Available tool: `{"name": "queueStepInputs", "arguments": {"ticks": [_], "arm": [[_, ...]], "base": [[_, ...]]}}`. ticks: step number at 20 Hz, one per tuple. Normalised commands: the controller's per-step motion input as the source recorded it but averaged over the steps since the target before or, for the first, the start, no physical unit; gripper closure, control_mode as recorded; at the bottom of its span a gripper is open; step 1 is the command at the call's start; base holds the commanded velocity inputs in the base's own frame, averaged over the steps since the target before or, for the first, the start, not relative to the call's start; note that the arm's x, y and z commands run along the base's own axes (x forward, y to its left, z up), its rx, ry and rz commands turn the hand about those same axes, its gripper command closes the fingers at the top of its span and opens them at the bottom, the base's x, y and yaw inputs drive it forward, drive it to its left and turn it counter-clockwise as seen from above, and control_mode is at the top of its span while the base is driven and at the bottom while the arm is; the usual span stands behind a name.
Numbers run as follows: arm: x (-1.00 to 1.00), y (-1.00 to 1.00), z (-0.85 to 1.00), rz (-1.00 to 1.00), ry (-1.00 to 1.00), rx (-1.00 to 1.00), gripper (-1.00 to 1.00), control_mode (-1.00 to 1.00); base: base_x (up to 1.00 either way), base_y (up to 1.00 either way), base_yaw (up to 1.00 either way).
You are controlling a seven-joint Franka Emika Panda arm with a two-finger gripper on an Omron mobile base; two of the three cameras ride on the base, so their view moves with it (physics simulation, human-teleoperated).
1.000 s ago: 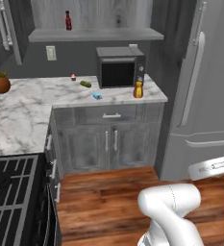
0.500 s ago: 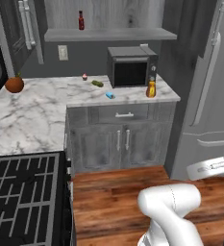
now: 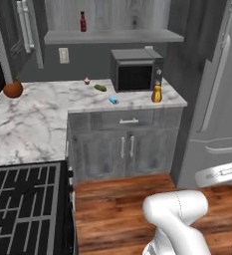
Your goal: Pick the honey bottle and bar from the counter and place them in the cabinets closest to them.
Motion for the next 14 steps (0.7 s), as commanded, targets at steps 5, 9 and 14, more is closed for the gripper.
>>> {"name": "queueStepInputs", "arguments": {"ticks": [5, 9, 14], "arm": [[0.0, 0.0, 0.0, 0.0, 0.0, 0.0, -1.0, 1.0], [0.0, 0.0, 0.0, 0.0, 0.0, 0.0, -1.0, 1.0], [0.0, 0.0, 0.0, 0.0, 0.0, 0.0, -1.0, 1.0]], "base": [[0.51, 0.05, -0.06], [0.53, 0.12, -0.06], [0.52, 0.18, -0.06]]}}
